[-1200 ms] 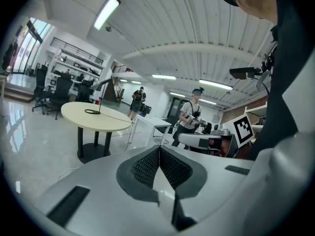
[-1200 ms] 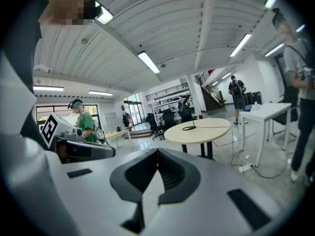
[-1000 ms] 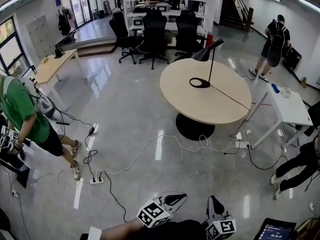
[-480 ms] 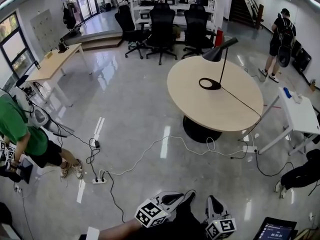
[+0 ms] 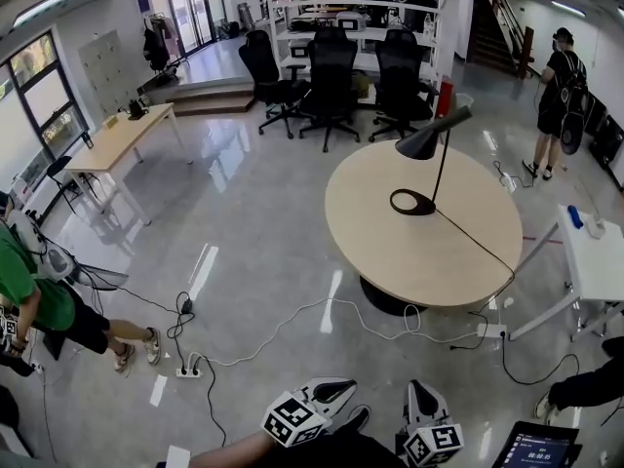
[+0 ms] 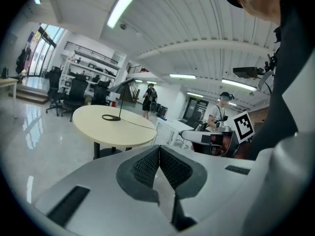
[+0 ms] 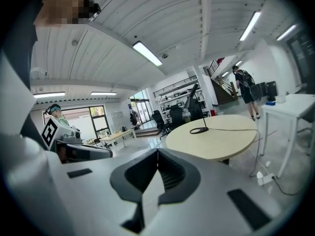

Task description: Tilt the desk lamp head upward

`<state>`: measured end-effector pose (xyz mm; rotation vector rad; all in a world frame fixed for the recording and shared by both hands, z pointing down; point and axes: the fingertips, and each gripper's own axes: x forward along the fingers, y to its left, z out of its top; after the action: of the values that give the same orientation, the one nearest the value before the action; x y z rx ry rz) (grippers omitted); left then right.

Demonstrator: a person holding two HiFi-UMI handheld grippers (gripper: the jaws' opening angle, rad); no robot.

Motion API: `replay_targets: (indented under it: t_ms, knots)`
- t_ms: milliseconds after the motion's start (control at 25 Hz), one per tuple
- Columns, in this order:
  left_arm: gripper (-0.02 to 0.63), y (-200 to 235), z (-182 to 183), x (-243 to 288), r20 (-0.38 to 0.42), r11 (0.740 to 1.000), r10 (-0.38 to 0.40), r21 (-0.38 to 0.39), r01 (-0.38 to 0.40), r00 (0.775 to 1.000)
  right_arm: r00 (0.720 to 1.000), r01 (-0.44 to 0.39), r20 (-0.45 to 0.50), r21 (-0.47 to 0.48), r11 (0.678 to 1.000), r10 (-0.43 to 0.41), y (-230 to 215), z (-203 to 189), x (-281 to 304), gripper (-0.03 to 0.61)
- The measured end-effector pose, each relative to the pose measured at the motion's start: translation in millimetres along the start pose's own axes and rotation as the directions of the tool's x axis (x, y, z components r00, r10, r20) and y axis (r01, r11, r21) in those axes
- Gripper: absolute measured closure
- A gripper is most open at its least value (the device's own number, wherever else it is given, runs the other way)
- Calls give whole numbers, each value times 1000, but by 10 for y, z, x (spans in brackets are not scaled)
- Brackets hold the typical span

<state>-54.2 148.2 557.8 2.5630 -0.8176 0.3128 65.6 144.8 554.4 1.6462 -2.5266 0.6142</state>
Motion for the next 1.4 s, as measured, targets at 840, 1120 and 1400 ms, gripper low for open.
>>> replay_targets:
  t_ms: [840,1120,1400]
  knots:
    - [609,554,668,1223,34,998,-45,-37,46,998,997,80,2,16,997,-80,-1162,472,697,574]
    - [609,1051,1139,1674,20,989,-148,13,148,989,979,199,50,18,980,-199,-1439,837,1209,574]
    - [609,1667,1297,1940,16,982,-189,-16,189,982,964,261,41,31,965,-262,-1551,913,1730,574]
